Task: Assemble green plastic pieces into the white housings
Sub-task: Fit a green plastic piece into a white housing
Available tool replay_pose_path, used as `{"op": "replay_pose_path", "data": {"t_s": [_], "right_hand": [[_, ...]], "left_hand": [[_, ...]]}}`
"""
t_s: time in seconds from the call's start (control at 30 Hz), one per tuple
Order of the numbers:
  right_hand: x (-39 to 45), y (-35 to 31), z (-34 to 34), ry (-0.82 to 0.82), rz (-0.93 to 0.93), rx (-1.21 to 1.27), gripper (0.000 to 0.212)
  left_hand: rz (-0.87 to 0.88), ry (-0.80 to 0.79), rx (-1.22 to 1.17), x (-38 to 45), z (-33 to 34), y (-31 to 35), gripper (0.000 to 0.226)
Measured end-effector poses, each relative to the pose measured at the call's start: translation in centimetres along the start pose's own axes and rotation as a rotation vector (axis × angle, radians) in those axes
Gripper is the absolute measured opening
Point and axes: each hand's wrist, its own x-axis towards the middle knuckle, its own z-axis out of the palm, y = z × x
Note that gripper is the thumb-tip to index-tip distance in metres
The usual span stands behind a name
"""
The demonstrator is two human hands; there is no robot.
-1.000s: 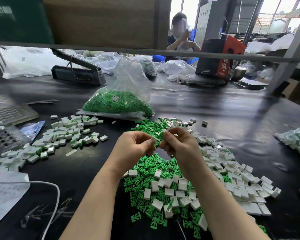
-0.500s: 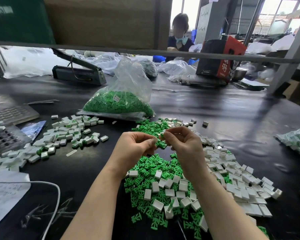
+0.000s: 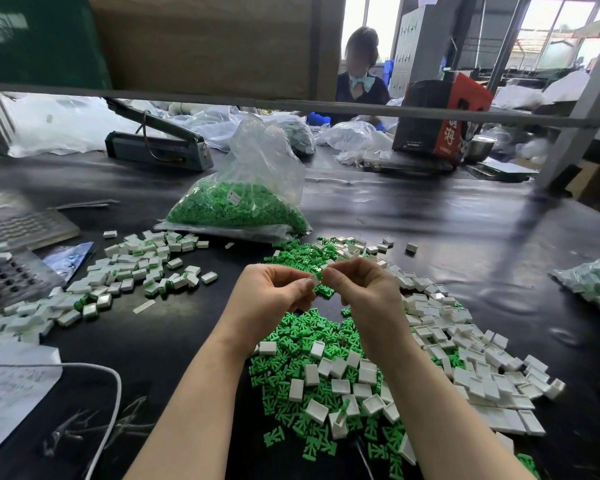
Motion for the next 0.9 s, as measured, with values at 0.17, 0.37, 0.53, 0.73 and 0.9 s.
{"op": "replay_pose_path", "data": {"t_s": [0.17, 0.37, 0.53, 0.73, 0.9], "right_hand": [[0.09, -0.25, -0.26, -0.039, 0.001, -0.046, 0.005], [-0.04, -0.32, -0.23, -0.028, -0.019, -0.077, 0.005], [-0.13, -0.28, 0.02, -0.007, -0.003, 0.02, 0.006], [-0.03, -0.51, -0.01, -0.016, -0.058, -0.076, 0.005], [-0.18, -0.41, 0.11, 0.012, -0.086, -0.119, 0.006]], "left_hand": [[0.012, 0.002, 0.013, -0.1, -0.17, 0.04, 0.008], [0.04, 0.012, 0.02, -0.02, -0.3, -0.23, 0.009], [0.039, -0.009, -0.031, 0.03, -0.13, -0.35, 0.006], [0.055, -0.002, -0.014, 0.13, -0.19, -0.55, 0.006], [0.043, -0.01, -0.034, 0.19, -0.23, -0.64, 0.005]]}}
